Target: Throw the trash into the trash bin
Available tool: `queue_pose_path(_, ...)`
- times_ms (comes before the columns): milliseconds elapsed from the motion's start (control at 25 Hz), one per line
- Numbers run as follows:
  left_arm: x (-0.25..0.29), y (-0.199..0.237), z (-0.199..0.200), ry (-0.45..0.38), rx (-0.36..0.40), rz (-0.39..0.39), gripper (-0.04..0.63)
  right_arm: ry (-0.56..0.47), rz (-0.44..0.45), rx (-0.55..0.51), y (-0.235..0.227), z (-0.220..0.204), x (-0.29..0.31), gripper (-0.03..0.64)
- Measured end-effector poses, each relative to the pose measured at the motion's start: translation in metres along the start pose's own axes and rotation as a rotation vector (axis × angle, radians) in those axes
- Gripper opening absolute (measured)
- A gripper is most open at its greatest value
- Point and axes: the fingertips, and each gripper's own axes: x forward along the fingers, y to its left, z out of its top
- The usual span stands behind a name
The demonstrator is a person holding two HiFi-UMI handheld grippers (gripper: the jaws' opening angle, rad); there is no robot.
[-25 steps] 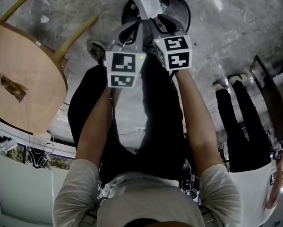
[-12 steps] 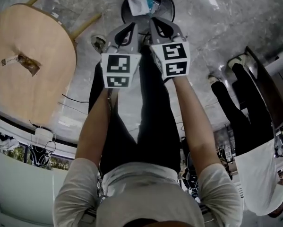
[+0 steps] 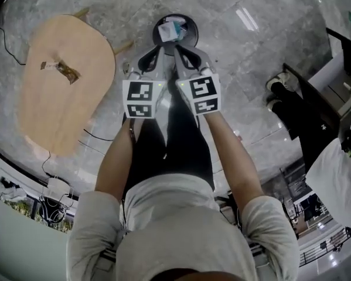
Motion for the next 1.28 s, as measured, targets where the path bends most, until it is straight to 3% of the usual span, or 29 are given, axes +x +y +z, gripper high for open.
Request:
queue_pose_path(360, -0.119, -0.052, 0.09, -0.147, 0.017, -0.04, 0.017, -0.186, -0.06, -0.079, 0.058, 0.108, -0.121, 0.008)
queue_pose_path(560, -0.177, -0.074, 0.133, -0.234, 0.065, -0.046, 0.017, -0.327, -0.092, -0.094, 0.084, 0.155, -0.183, 0.008)
queue_pose_path(880, -0.257, -0.099, 0.19, -0.392, 0.105, -0.04, 0.017, -0.494, -0.161, -0.126, 0.126, 0.198, -0.26, 0.008)
queue_pose_path(1280, -0.294, -0.123, 0.227, -0.516, 0.164, -0.035, 0.017, -0.623, -0.189, -0.157, 0.129, 0.241, -0.302, 0.008)
